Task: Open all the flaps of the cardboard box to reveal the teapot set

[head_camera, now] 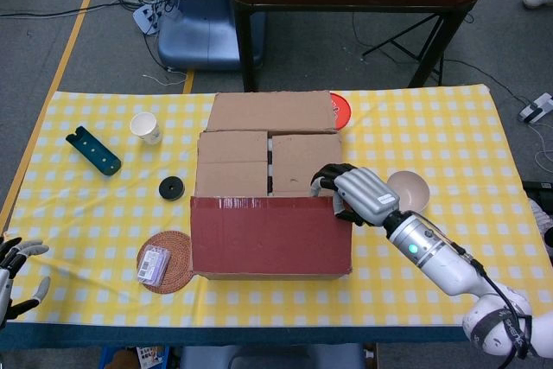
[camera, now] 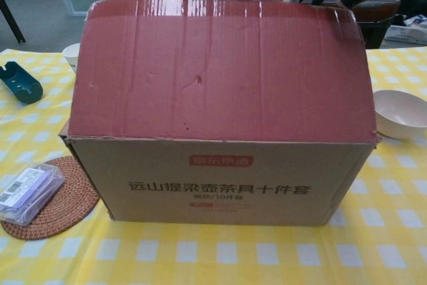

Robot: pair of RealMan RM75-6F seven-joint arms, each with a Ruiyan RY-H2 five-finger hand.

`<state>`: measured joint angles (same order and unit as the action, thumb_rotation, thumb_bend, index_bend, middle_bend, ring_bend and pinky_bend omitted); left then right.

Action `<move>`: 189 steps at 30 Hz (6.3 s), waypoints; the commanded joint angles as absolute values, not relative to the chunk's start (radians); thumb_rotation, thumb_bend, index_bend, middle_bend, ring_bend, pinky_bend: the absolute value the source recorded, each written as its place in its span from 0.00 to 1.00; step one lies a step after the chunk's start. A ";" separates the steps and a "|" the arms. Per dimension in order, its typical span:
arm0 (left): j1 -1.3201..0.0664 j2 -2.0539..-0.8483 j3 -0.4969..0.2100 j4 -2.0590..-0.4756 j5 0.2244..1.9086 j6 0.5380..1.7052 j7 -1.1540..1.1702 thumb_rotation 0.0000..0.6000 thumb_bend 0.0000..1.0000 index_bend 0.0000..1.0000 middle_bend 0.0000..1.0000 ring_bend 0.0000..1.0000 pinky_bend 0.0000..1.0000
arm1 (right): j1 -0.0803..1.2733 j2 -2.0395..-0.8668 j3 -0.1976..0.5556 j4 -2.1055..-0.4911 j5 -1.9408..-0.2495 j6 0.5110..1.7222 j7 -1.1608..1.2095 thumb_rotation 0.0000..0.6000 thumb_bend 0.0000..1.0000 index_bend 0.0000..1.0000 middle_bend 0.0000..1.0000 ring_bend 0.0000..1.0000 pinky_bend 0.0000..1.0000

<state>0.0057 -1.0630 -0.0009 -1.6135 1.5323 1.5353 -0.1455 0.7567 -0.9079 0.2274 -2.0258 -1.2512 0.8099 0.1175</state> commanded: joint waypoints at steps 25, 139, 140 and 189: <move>-0.008 -1.053 -0.007 -1.645 1.539 1.535 -0.113 1.00 0.39 0.37 0.24 0.13 0.00 | 0.624 -0.668 0.058 -2.055 -1.914 1.039 0.995 1.00 1.00 0.41 0.27 0.17 0.21; -0.990 -1.298 -0.133 -1.617 1.681 0.878 0.060 0.40 0.49 0.48 0.37 0.13 0.00 | 0.223 -0.742 0.065 -1.982 -1.495 1.340 0.355 1.00 0.67 0.29 0.25 0.17 0.24; -0.989 -1.297 -0.131 -1.618 1.681 0.880 0.062 0.40 0.49 0.48 0.38 0.13 0.00 | 0.222 -0.743 0.066 -1.981 -1.495 1.340 0.356 1.00 0.67 0.29 0.25 0.17 0.24; -0.773 -0.923 -0.150 -1.826 1.637 1.162 0.084 0.39 0.49 0.51 0.42 0.15 0.00 | 0.217 -0.750 0.099 -1.976 -1.517 1.337 0.389 1.00 0.67 0.29 0.24 0.17 0.24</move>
<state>-0.7778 -0.9276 -0.1501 -1.8305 1.6399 1.1567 0.0906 0.2172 -0.7501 0.0987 -1.9763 -1.5174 1.3372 0.3887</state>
